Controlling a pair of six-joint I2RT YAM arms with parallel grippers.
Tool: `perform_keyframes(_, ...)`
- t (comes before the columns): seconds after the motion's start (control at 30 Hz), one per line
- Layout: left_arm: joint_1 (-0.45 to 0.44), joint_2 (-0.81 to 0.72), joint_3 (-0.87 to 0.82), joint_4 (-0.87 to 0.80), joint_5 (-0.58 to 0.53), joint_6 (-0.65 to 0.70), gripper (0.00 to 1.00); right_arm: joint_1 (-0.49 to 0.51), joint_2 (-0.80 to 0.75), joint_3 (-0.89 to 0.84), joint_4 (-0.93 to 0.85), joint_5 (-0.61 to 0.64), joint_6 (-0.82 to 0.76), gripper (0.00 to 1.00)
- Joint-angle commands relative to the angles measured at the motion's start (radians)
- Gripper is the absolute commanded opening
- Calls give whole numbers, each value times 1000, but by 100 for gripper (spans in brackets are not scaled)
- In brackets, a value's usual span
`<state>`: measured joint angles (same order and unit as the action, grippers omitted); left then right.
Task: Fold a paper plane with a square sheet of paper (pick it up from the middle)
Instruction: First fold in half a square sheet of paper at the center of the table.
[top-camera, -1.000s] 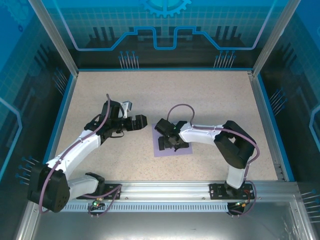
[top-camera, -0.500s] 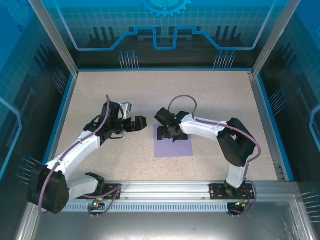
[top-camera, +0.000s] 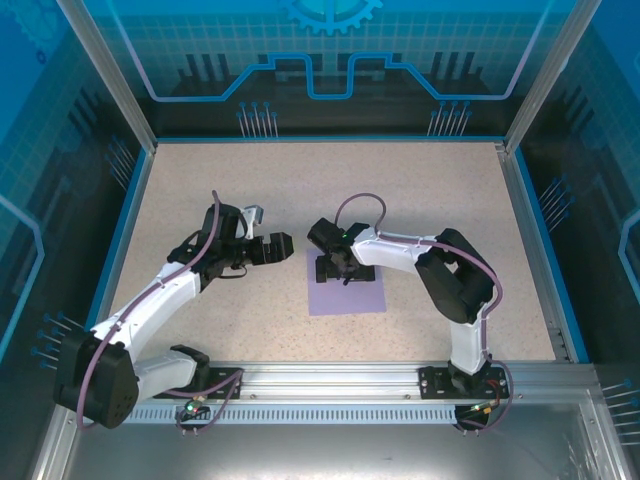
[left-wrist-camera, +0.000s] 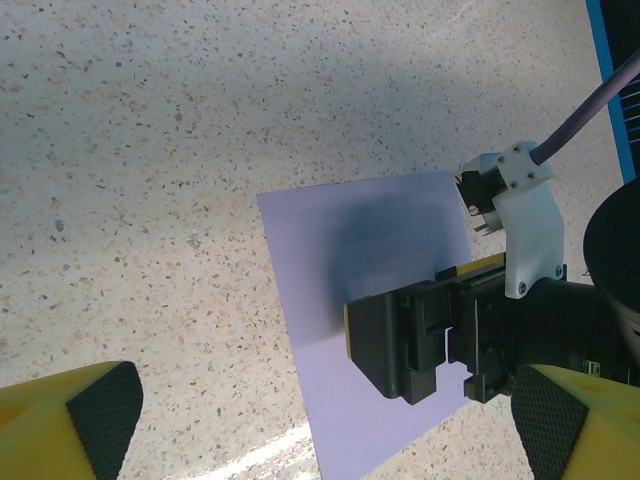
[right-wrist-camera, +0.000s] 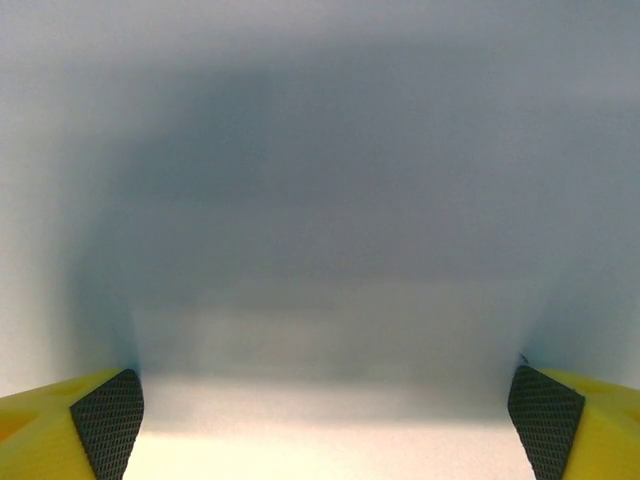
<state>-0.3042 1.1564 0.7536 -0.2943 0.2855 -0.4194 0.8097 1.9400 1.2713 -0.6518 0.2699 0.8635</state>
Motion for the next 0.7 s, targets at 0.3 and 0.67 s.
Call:
perform_keyframes(0.3, -4, 0, -23, -7, 12, -1, 99, -9, 76, -50, 63, -41, -22, 96)
perform_keyframes(0.67, -5, 1, -19, -22, -3, 17, 99, 6, 57, -20, 21, 9, -48, 86)
